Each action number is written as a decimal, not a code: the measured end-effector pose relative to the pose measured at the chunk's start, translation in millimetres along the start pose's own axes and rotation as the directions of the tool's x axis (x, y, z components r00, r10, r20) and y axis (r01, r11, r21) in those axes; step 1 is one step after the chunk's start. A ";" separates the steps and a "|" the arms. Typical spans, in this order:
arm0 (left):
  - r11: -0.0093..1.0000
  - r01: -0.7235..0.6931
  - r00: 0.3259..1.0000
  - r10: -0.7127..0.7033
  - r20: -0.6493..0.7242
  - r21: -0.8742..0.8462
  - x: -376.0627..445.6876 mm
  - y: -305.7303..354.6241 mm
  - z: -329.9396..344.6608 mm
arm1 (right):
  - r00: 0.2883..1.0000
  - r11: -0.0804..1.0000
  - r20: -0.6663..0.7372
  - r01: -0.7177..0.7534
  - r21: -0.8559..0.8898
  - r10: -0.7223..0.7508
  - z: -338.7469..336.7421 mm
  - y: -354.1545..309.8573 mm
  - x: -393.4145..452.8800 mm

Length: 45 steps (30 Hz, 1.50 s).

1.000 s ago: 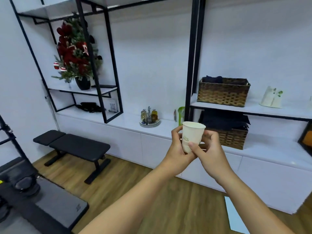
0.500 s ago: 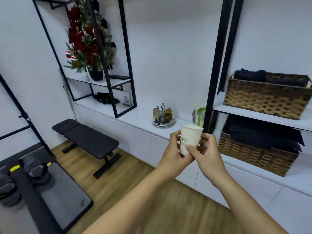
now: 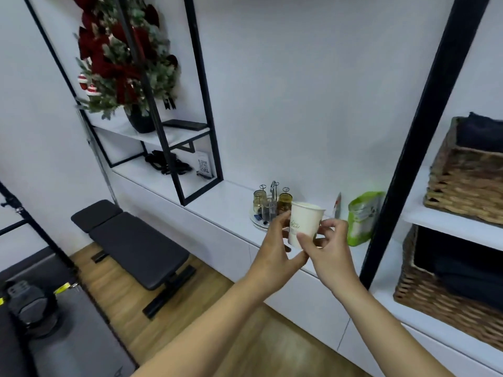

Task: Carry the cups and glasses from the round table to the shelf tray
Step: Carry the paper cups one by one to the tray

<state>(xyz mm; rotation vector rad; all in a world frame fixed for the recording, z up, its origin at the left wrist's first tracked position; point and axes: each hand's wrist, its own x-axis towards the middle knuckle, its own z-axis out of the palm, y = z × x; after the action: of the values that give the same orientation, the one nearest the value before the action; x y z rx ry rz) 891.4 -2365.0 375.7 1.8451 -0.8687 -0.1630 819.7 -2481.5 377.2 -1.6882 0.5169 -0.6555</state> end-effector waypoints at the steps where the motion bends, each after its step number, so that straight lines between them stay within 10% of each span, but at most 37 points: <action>1: 1.000 -0.001 1.000 0.001 0.002 0.006 16.6 -11.4 0.3 | 1.000 1.000 0.006 -0.017 0.001 0.017 7.6 6.8 18.6; 28: 0.960 0.279 0.951 -0.270 -0.152 0.039 437.4 -235.7 -71.3 | 0.929 0.906 0.342 0.018 -0.424 0.142 162.7 68.4 487.5; 45: 0.950 0.154 0.884 -0.255 0.391 0.272 570.5 -404.3 -68.9 | 0.870 0.711 0.120 -0.303 -0.635 0.478 260.2 166.7 591.6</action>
<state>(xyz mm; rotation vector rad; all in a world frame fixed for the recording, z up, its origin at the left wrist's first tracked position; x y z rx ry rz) 1537.0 -2593.2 218.1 2.1667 -1.0169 -0.6410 1435.0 -2713.1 262.2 -2.1231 0.9217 0.0982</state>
